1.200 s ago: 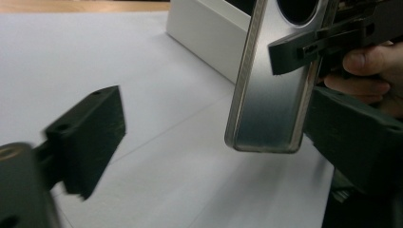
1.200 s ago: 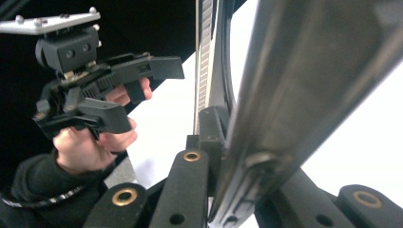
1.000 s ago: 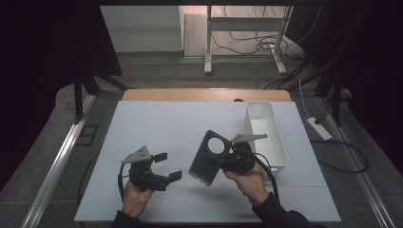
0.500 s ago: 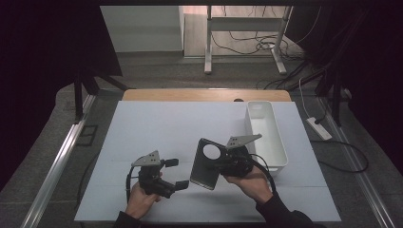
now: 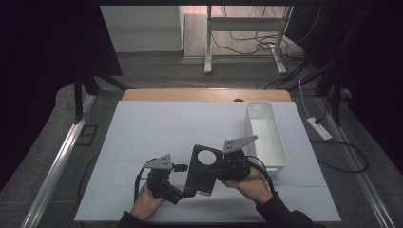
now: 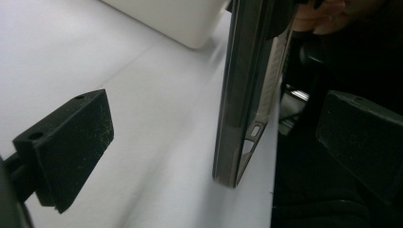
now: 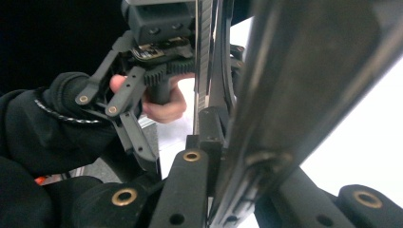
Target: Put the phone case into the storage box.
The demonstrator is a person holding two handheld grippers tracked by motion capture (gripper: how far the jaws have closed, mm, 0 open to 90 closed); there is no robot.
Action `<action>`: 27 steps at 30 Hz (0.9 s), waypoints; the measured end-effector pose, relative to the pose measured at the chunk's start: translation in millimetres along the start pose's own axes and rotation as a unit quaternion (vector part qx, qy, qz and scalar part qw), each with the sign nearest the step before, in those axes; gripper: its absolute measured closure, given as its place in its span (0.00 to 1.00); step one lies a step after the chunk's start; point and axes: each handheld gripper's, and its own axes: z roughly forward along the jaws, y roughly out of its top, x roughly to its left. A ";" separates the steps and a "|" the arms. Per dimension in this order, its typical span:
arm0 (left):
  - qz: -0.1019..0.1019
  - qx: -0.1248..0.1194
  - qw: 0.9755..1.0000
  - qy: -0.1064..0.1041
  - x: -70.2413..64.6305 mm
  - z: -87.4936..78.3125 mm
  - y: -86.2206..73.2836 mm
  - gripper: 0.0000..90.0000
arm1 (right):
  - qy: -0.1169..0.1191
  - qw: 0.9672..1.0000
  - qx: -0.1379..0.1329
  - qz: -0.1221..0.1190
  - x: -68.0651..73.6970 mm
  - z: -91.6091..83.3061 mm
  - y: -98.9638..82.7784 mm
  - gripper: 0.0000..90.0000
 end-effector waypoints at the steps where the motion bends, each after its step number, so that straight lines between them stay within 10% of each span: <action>1: 0.002 0.003 1.000 0.000 -0.3 1.0 0.3 0.00 | 0.005 1.000 0.000 -0.001 0.8 0.4 0.3 0.95; 15: 0.027 0.037 0.999 -0.014 -8.0 10.0 3.0 0.10 | 0.031 0.999 0.010 -0.022 8.8 5.5 2.7 0.95; 27: 0.030 0.032 0.997 -0.067 -8.0 4.0 2.2 0.66 | 0.055 0.998 0.007 -0.030 9.4 5.1 3.2 0.95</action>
